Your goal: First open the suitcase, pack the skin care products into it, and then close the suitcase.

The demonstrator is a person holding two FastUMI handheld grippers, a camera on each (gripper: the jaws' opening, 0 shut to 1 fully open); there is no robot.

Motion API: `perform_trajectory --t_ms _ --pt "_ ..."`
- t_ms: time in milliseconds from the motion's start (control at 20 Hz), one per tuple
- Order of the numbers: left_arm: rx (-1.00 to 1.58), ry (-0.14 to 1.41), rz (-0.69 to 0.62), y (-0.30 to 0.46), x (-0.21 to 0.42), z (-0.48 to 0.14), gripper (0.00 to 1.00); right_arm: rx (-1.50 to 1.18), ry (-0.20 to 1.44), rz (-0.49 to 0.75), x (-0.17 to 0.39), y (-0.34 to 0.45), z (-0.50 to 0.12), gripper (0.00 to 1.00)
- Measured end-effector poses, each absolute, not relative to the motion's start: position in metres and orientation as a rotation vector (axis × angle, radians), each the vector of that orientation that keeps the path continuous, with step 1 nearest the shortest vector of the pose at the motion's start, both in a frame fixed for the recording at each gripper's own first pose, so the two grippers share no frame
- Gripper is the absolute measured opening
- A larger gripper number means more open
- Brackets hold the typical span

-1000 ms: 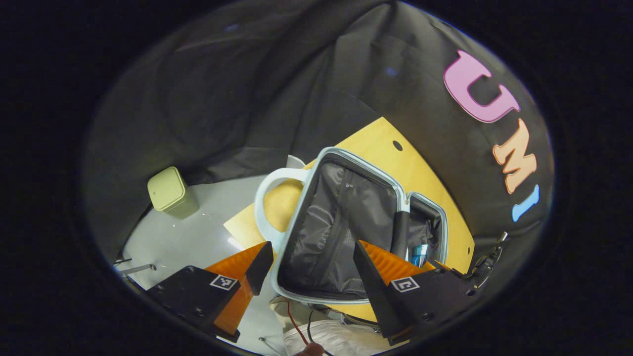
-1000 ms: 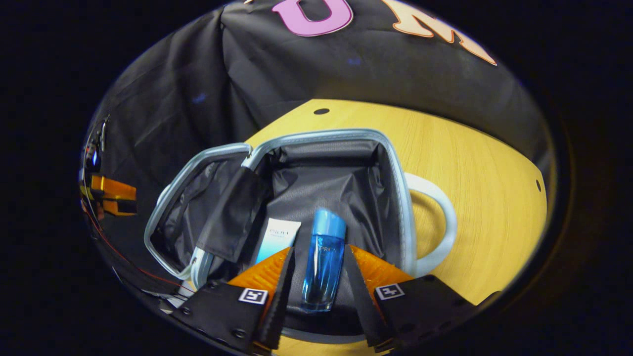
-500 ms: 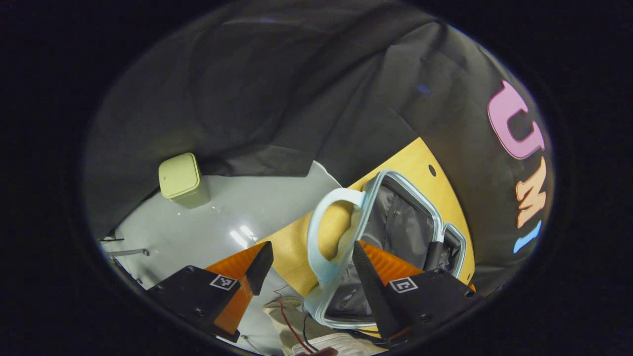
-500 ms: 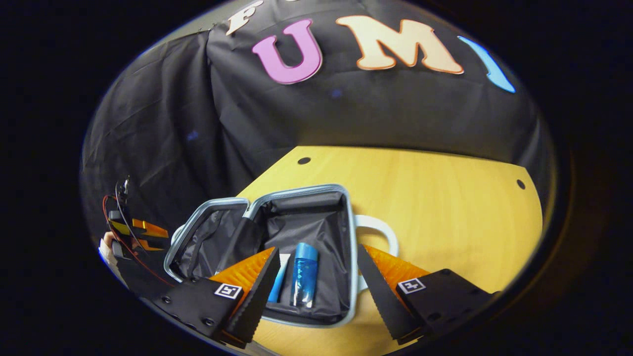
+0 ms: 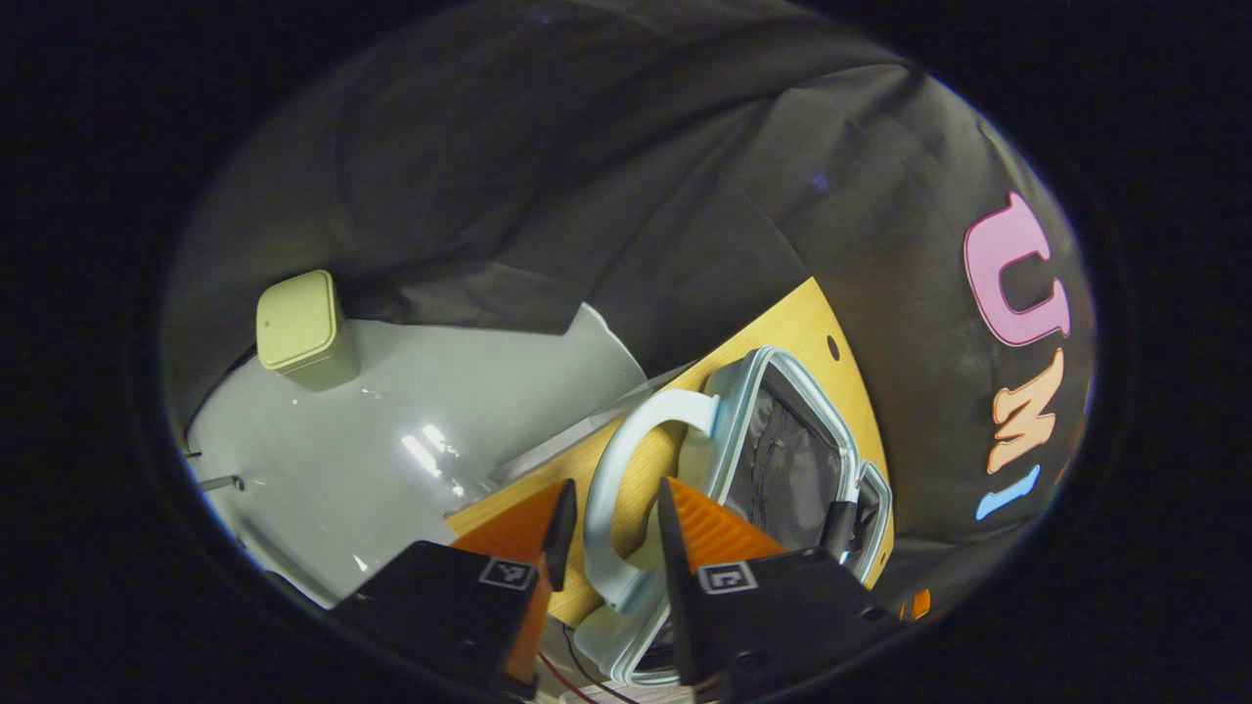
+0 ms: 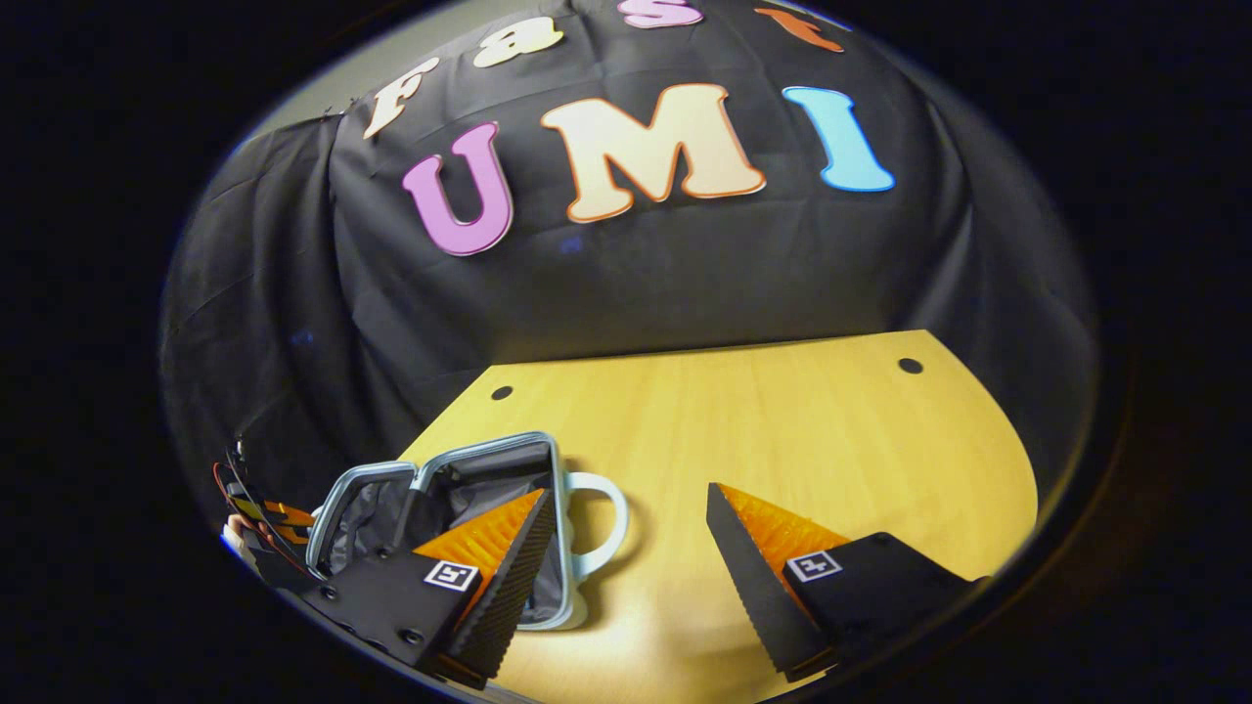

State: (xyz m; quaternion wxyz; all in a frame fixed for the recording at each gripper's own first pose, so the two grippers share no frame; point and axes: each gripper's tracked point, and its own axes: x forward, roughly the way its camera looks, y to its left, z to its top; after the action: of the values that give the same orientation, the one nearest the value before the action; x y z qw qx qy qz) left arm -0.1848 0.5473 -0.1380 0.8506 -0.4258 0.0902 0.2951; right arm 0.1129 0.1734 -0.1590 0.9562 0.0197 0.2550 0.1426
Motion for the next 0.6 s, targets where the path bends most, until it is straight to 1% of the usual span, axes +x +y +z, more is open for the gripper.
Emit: perform_trajectory --t_ms 50,100,150,250,300,350,600 --pt "-0.902 0.196 0.642 0.553 -0.187 -0.143 0.30 0.044 0.509 0.270 0.111 0.164 -0.155 0.94" --pt "-0.923 0.200 0.649 0.556 -0.188 -0.148 0.20 0.049 0.503 0.251 0.109 0.156 -0.152 0.94" --pt "-0.944 0.186 0.636 0.558 -0.186 -0.148 0.10 0.054 0.501 0.236 0.107 0.149 -0.150 0.98" --pt "-0.957 0.157 0.605 0.556 -0.187 -0.146 0.07 0.054 0.501 0.213 0.099 0.141 -0.151 0.98" --pt "-0.957 0.147 0.591 0.555 -0.187 -0.145 0.09 0.054 0.502 0.206 0.096 0.138 -0.151 0.94" --pt "-0.953 0.137 0.578 0.554 -0.187 -0.143 0.07 0.054 0.501 0.201 0.094 0.136 -0.151 0.98" --pt "-0.907 0.130 0.541 0.541 -0.189 -0.128 0.05 0.061 0.497 0.202 0.084 0.133 -0.149 0.98"
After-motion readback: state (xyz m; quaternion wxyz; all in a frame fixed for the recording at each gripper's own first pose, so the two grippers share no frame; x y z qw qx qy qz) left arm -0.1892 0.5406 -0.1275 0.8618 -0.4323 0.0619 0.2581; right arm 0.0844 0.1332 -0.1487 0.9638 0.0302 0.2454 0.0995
